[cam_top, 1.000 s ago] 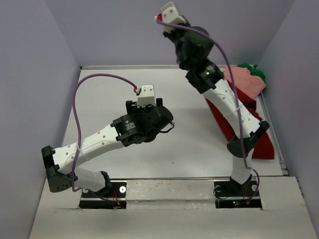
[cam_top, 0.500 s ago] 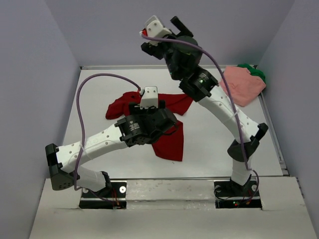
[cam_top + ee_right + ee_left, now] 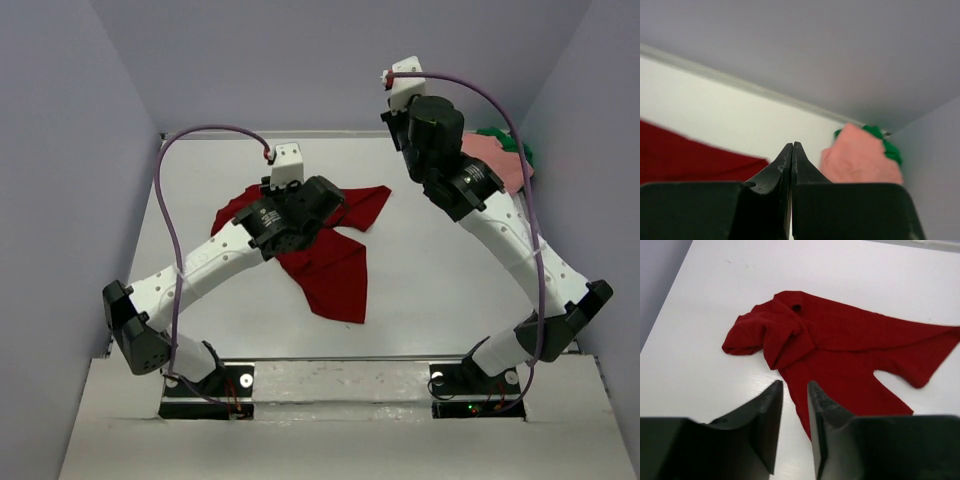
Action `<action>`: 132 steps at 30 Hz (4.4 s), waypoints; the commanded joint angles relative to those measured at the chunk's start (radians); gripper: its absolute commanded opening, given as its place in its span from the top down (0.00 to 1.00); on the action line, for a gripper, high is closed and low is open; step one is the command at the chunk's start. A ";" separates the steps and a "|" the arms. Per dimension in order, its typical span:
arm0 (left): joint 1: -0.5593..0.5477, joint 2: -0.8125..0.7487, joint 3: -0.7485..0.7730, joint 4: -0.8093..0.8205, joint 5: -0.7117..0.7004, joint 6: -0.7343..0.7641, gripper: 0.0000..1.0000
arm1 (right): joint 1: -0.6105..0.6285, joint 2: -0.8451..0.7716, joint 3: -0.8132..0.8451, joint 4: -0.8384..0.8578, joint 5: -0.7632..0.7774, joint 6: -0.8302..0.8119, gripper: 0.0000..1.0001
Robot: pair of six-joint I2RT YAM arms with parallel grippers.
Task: Fold and stack the t-shirts
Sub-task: Flatten the tshirt out
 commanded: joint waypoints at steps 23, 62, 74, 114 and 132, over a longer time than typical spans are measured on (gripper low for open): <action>0.426 0.467 0.158 0.052 0.215 0.210 0.38 | 0.358 -0.250 -0.497 -0.385 -0.191 0.708 0.35; 0.470 0.451 0.085 0.081 0.207 0.208 1.00 | 0.377 0.104 -0.695 -0.139 -0.328 0.869 1.00; 0.623 0.016 -0.174 0.438 0.589 0.412 1.00 | 0.316 0.006 -0.910 0.255 -0.662 0.879 1.00; 0.915 0.052 -0.128 0.410 0.712 0.271 1.00 | 0.297 0.200 -0.893 -0.296 -0.297 1.426 1.00; 0.914 -0.200 -0.372 0.470 0.747 0.224 1.00 | 0.263 -0.140 -1.036 -0.653 -0.078 1.760 1.00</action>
